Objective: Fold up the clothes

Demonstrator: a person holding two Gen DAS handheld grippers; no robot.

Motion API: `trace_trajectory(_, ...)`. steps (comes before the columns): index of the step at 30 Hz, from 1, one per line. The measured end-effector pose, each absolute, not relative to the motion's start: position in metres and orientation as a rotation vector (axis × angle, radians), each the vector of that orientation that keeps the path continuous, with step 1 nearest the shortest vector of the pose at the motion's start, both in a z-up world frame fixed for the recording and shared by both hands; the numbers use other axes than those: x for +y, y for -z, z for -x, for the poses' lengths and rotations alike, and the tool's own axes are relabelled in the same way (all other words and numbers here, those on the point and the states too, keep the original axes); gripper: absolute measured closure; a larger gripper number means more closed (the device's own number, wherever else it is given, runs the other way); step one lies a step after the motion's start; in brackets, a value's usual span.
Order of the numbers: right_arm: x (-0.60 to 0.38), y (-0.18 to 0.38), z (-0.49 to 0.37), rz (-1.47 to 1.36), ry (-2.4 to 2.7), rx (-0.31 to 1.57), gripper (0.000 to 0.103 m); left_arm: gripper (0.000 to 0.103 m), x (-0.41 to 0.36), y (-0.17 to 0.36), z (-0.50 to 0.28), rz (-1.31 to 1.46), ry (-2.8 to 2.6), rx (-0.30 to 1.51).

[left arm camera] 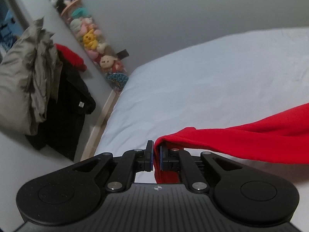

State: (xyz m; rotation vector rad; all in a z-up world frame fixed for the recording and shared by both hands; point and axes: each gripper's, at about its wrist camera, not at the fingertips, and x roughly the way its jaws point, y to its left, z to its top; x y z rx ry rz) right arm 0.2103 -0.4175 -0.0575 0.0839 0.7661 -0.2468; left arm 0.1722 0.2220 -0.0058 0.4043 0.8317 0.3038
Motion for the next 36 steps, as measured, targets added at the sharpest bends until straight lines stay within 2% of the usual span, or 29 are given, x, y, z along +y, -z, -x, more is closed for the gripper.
trace_trajectory(8, -0.406, 0.109, -0.239, -0.040, 0.282, 0.837, 0.099, 0.093, 0.216, 0.063, -0.181, -0.369, -0.313, 0.897)
trace_trajectory(11, -0.405, 0.113, -0.239, -0.034, 0.274, 0.861, 0.098, 0.079, 0.220, 0.057, -0.174, -0.370, -0.298, 0.885)
trace_trajectory(12, -0.404, 0.113, -0.239, -0.038, 0.271, 0.865, 0.094, 0.067, 0.223, 0.055, -0.173, -0.377, -0.295, 0.884)
trace_trajectory(13, -0.404, 0.113, -0.238, -0.041, 0.269, 0.868, 0.091, 0.060, 0.227, 0.052, -0.169, -0.403, -0.297, 0.890)
trace_trajectory(15, -0.405, 0.111, -0.235, -0.058, 0.283, 0.881, 0.073, 0.058, 0.229, 0.048, -0.169, -0.422, -0.287, 0.894)
trace_trajectory(16, -0.406, 0.109, -0.232, -0.068, 0.289, 0.884, 0.070, 0.058, 0.229, 0.047, -0.163, -0.434, -0.262, 0.903)
trace_trajectory(20, -0.408, 0.099, -0.219, -0.084, 0.294, 0.889, 0.068, 0.056, 0.228, 0.045, -0.146, -0.375, -0.193, 0.926)
trace_trajectory(24, -0.411, 0.090, -0.198, -0.067, 0.288, 0.911, 0.068, 0.048, 0.223, 0.057, -0.135, -0.346, -0.160, 0.940)
trace_trajectory(27, -0.411, 0.092, -0.183, -0.071, 0.271, 0.947, 0.068, 0.048, 0.224, 0.077, -0.137, -0.339, -0.191, 0.961)
trace_trajectory(29, -0.412, 0.094, -0.175, -0.069, 0.257, 0.968, 0.068, 0.058, 0.227, 0.080, -0.134, -0.294, -0.205, 0.910)
trace_trajectory(31, -0.410, 0.097, -0.165, -0.053, 0.239, 0.995, 0.068, 0.090, 0.230, 0.078, -0.135, -0.238, -0.185, 0.892)
trace_trajectory(33, -0.409, 0.102, -0.156, -0.024, 0.223, 1.028, 0.068, 0.097, 0.230, 0.073, -0.137, -0.282, -0.215, 0.890)
trace_trajectory(36, -0.412, 0.105, -0.151, -0.020, 0.229, 1.040, 0.068, 0.098, 0.231, 0.061, -0.135, -0.424, -0.253, 0.849)
